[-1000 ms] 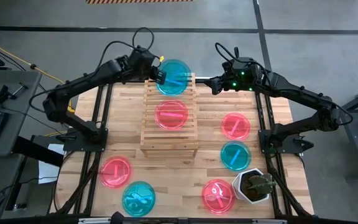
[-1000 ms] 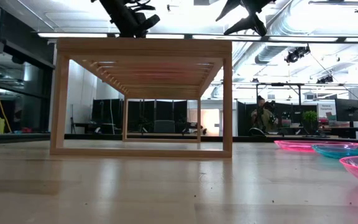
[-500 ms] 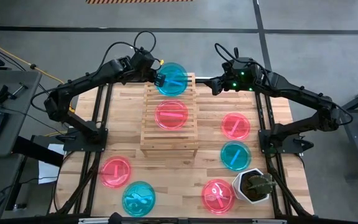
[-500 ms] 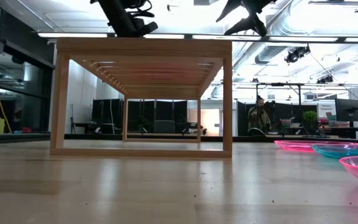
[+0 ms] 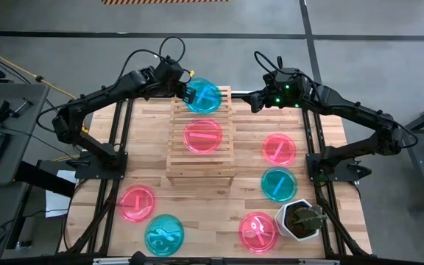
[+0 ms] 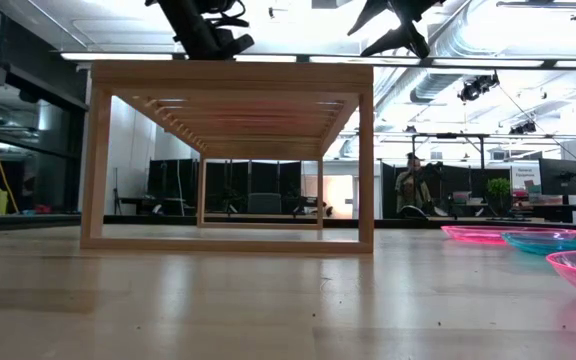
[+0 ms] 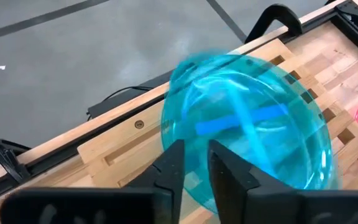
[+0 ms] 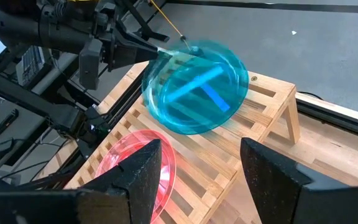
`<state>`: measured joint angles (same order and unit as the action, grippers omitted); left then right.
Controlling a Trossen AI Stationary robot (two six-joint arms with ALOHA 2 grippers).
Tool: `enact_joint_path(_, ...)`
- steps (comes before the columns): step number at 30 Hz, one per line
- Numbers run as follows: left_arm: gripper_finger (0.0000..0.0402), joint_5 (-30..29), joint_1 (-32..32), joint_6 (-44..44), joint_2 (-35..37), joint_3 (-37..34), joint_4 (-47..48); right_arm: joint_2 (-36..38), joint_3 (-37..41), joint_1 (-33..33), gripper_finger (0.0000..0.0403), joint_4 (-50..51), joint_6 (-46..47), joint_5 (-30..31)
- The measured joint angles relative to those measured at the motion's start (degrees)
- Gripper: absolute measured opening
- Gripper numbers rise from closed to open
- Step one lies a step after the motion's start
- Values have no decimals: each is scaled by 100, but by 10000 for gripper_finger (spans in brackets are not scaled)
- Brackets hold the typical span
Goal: Place and stack plates onto a shelf
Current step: Stack the blue plate on top of the blue plate on the shelf, then stack the pink plate on top of the pink plate on the shelf
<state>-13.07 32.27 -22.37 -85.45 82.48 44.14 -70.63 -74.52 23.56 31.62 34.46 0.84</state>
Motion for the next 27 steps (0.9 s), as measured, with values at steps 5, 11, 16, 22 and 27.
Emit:
enact_joint_path(5,102,79,0,-4,0,0,-112,0,0,-1,204,0,0,0)
enact_joint_path(11,135,98,0,0,30,0,-179,0,0,-1,204,0,0,1)
enact_joint_path(16,142,195,-5,47,422,0,-387,0,0,1,204,64,-1,1)
enact_joint_path(22,141,602,-514,642,1273,-167,-1022,0,0,1,204,343,-106,0)
enact_joint_path(27,141,658,-1132,472,2234,-1497,-2671,1,0,0,204,576,-195,-143)
